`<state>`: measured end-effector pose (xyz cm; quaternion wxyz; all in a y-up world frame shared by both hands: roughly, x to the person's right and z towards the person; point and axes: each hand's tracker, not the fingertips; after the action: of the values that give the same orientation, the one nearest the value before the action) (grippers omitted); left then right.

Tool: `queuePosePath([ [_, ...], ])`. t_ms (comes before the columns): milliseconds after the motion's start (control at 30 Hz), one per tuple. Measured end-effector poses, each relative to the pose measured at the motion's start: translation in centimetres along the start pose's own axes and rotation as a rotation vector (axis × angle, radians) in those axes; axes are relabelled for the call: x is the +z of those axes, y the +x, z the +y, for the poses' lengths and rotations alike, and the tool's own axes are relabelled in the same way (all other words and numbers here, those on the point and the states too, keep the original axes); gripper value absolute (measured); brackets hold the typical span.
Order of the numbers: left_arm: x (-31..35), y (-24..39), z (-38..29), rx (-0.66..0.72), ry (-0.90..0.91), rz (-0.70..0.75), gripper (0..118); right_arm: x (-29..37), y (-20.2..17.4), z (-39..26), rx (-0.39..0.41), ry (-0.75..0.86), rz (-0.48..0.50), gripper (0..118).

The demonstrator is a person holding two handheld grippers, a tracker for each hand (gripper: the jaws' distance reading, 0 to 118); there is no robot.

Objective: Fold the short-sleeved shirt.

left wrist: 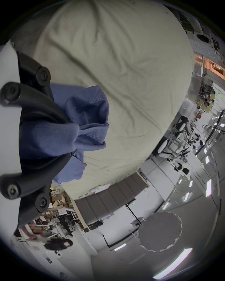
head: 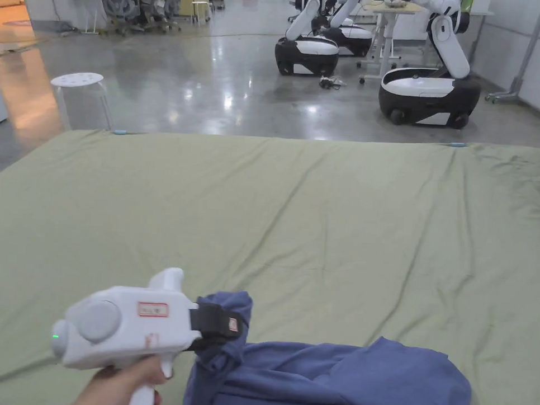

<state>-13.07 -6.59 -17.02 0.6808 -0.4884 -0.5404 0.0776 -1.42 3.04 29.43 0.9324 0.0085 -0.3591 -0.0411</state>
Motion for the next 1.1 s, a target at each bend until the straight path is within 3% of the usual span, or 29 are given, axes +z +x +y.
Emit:
queuePosePath([
  [200, -9.1, 2.0, -3.6, -0.093, -0.124, 0.115, 12, 0.5, 1.7, -0.1, -0.036, -0.015, -0.013, 0],
  [267, -10.8, 1.8, -4.8, -0.091, -0.149, 0.156, 17, 0.9, 2.1, 0.1, -0.046, -0.009, -0.017, 0],
  [300, -10.8, 1.7, -5.1, -0.082, -0.141, 0.142, 27, 1.1, 2.3, 0.2, -0.048, -0.004, -0.02, 0],
  [367, -9.9, 1.6, -5.3, -0.055, -0.099, 0.039, 75, 1.4, 2.7, 0.3, -0.048, 0.004, -0.026, 0],
  [433, -8.1, 2.4, -5.3, -0.052, -0.092, -0.021, 115, 1.4, 3.0, 0.3, -0.049, 0.005, -0.031, 0],
  [567, -0.5, 3.7, -4.3, -0.12, 0.108, -0.085, 118, 0.8, 3.4, 0.2, -0.084, -0.009, -0.023, 0],
  [667, 4.4, 3.8, -4.1, -0.194, 0.231, -0.064, 115, 0.7, 3.1, 0.1, -0.1, -0.007, -0.006, 0],
  [700, 5.1, 4.0, -4.2, -0.256, 0.272, 0.028, 111, 0.8, 2.7, 0.2, -0.093, -0.004, -0.001, 0],
  [733, 5.2, 4.1, -4.3, -0.313, 0.276, 0.142, 82, 0.8, 2.5, 0.2, -0.084, -0.002, 0.003, 0],
  [767, 4.7, 4.0, -4.6, -0.384, 0.288, 0.235, 26, 0.9, 2.2, 0.2, -0.074, -0.002, 0.011, 0],
  [800, 3.7, 3.9, -5.1, -0.441, 0.287, 0.297, 0, 1.0, 2.0, 0.3, -0.063, -0.001, 0.02, 0],
  [867, 1.1, 2.3, -5.6, -0.423, 0.223, 0.39, 0, 1.3, 1.5, 0.4, -0.042, 0.004, 0.023, 0],
  [933, -1.3, 0.7, -6.3, -0.345, 0.185, 0.328, 0, 1.7, 1.3, 0.5, -0.029, 0.01, 0.025, 0],
  [1033, -5.2, -0.3, -7.3, -0.342, 0.12, 0.369, 0, 2.2, 1.6, 0.7, -0.013, 0.011, 0.024, 0],
  [1100, -7.2, 0.5, -7.8, -0.316, 0.068, 0.321, 0, 2.5, 1.9, 0.9, -0.004, 0.013, 0.014, 0],
])
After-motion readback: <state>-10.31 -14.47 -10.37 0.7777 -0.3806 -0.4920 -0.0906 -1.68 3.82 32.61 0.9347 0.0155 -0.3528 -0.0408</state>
